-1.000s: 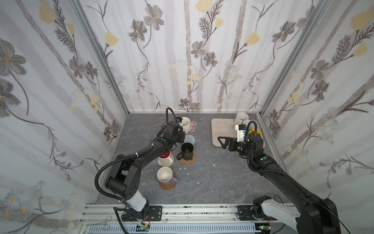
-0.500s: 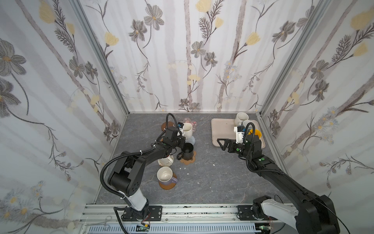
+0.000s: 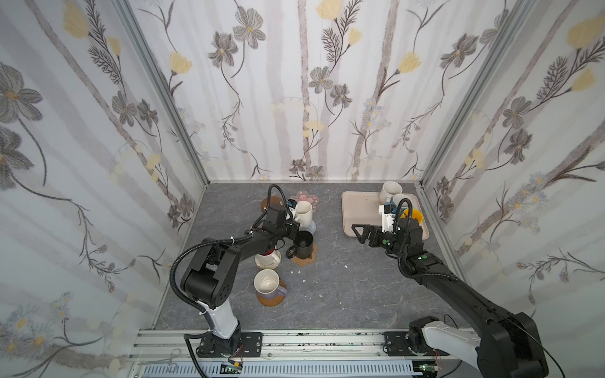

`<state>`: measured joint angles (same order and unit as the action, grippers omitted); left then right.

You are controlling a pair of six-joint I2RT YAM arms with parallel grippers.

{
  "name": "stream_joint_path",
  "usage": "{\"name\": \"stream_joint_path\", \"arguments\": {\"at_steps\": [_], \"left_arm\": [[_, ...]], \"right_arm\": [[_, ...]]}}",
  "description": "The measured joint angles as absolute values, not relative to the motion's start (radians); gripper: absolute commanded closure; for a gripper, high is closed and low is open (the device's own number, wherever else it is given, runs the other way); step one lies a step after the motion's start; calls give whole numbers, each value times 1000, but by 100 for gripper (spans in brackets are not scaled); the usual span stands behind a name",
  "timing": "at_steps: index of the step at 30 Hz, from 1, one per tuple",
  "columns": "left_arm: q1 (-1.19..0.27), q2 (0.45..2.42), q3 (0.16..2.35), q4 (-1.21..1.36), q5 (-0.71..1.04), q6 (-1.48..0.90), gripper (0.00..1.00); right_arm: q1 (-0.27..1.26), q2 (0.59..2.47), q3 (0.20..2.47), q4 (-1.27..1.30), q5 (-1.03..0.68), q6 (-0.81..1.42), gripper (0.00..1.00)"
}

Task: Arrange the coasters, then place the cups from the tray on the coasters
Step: 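Lower the white mug onto the blue knit coaster with left gripper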

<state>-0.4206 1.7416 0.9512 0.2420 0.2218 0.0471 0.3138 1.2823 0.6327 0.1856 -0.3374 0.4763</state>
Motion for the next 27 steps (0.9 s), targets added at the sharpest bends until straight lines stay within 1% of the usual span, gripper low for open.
{"name": "stream_joint_path", "arguments": {"at_steps": [8, 22, 27], "left_arm": [[-415, 1747, 965, 242, 234, 82, 100], [-324, 1738, 955, 245, 402, 191, 100], [-317, 1730, 942, 249, 450, 249, 100]], "right_arm": [[312, 1298, 633, 189, -339, 470, 0], [300, 1299, 632, 190, -343, 469, 0], [300, 1304, 632, 190, -346, 466, 0]]}}
